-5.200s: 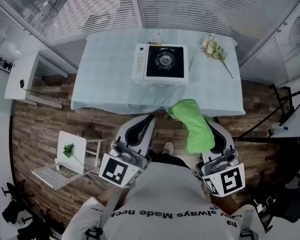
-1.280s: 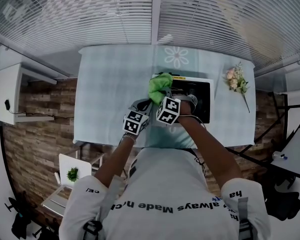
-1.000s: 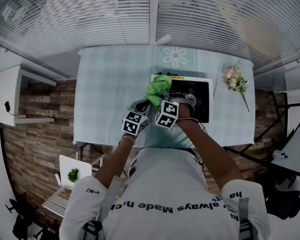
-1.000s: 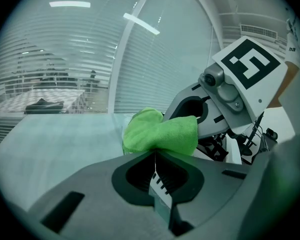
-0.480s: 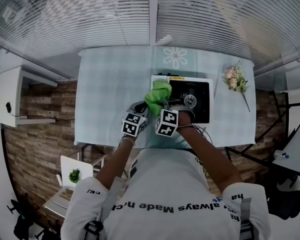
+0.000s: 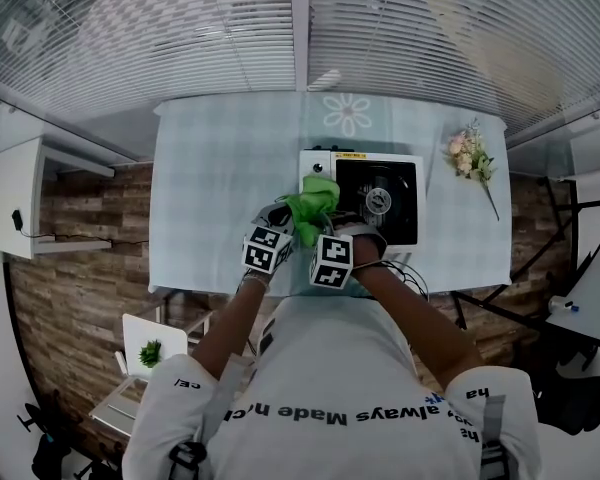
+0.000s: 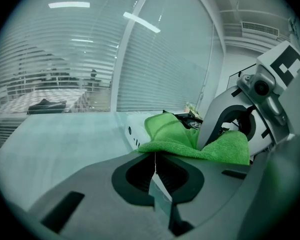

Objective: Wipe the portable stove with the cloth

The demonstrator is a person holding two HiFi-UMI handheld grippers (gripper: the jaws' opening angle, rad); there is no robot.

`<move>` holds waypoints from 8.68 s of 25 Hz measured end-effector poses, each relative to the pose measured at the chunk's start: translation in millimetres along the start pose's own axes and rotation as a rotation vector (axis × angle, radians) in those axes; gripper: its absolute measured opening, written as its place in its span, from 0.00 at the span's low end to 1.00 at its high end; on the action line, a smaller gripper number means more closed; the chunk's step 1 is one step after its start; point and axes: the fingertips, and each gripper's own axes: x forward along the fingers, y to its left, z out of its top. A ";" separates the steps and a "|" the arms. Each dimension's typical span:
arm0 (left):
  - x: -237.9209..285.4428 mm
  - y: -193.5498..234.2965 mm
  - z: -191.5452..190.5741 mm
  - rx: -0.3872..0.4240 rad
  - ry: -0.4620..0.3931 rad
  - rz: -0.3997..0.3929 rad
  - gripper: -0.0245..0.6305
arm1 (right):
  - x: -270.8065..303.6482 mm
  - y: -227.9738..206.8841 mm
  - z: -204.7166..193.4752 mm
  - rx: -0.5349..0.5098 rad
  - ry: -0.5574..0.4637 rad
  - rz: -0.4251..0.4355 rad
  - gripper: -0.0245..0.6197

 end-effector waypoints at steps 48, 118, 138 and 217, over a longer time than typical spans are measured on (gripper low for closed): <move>9.4 -29.9 13.7 0.135 0.034 -0.021 0.06 | -54.8 34.6 -104.4 0.328 0.014 0.162 0.08; 15.1 -33.6 6.0 0.170 0.257 0.076 0.05 | -82.5 -62.8 -250.5 0.507 0.086 -0.080 0.08; 15.7 -33.4 7.0 0.159 0.246 0.070 0.05 | -74.4 -117.3 -246.7 0.466 0.056 -0.155 0.08; 12.8 -32.5 5.9 0.142 0.191 -0.033 0.06 | -5.3 -100.3 -54.1 0.191 -0.066 -0.172 0.08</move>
